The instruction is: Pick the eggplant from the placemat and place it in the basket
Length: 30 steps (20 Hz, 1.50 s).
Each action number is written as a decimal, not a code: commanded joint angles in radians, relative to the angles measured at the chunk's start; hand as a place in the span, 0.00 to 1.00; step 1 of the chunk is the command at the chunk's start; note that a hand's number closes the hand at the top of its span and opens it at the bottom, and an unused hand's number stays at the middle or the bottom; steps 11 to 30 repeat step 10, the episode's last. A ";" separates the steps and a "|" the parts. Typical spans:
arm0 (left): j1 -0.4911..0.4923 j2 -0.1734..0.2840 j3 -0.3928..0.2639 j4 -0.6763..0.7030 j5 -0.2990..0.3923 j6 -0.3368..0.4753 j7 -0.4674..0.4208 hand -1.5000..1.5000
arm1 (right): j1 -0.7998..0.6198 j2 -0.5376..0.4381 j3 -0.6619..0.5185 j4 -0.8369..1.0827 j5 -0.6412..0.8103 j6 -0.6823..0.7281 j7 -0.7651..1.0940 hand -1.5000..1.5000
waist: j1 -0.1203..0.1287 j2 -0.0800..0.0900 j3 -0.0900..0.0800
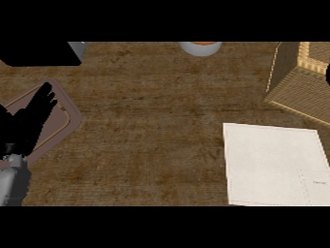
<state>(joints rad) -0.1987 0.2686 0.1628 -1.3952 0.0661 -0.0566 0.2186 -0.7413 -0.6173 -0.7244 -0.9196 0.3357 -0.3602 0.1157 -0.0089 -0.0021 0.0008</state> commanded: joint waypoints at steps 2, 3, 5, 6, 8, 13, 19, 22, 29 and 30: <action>0.042 0.033 0.019 -0.030 -0.004 -0.011 0.007 0.50 | 0.167 -0.087 -0.107 -0.087 -0.164 0.207 0.012 0.00 | -0.014 -0.006 0.000; 0.001 -0.004 0.002 0.023 -0.013 0.003 -0.023 0.50 | 0.205 -0.082 -0.127 -0.065 -0.191 0.225 -0.036 0.00 | -0.013 -0.001 0.000; 0.023 0.005 0.020 -0.028 0.010 0.003 0.011 0.50 | 0.292 -0.161 -0.168 -0.051 -0.233 0.362 -0.058 0.00 | -0.020 -0.005 0.000; 0.041 0.014 0.016 -0.084 0.023 -0.013 0.046 0.50 | 0.309 -0.168 -0.155 -0.056 -0.231 0.382 -0.017 0.00 | -0.007 -0.004 0.000; 0.023 -0.008 -0.007 -0.035 -0.012 0.007 0.025 0.50 | 0.392 -0.173 -0.211 -0.028 -0.288 0.452 -0.101 0.00 | -0.010 -0.001 0.000; -0.005 0.030 0.037 -0.002 0.023 -0.027 0.020 0.50 | 0.454 -0.210 -0.244 -0.032 -0.325 0.529 -0.115 0.00 | -0.012 -0.001 0.000; -0.005 0.030 0.037 -0.002 0.023 -0.027 0.020 0.50 | 0.454 -0.210 -0.244 -0.032 -0.325 0.529 -0.115 0.00 | -0.012 -0.001 0.000; -0.005 0.030 0.037 -0.002 0.023 -0.027 0.020 0.50 | 0.454 -0.210 -0.244 -0.032 -0.325 0.529 -0.115 0.00 | -0.012 -0.001 0.000; -0.005 0.030 0.037 -0.002 0.023 -0.027 0.020 0.50 | 0.454 -0.210 -0.244 -0.032 -0.325 0.529 -0.115 0.00 | -0.012 -0.001 0.000; -0.005 0.030 0.037 -0.002 0.023 -0.027 0.020 0.50 | 0.454 -0.210 -0.244 -0.032 -0.325 0.529 -0.115 0.00 | -0.012 -0.001 0.000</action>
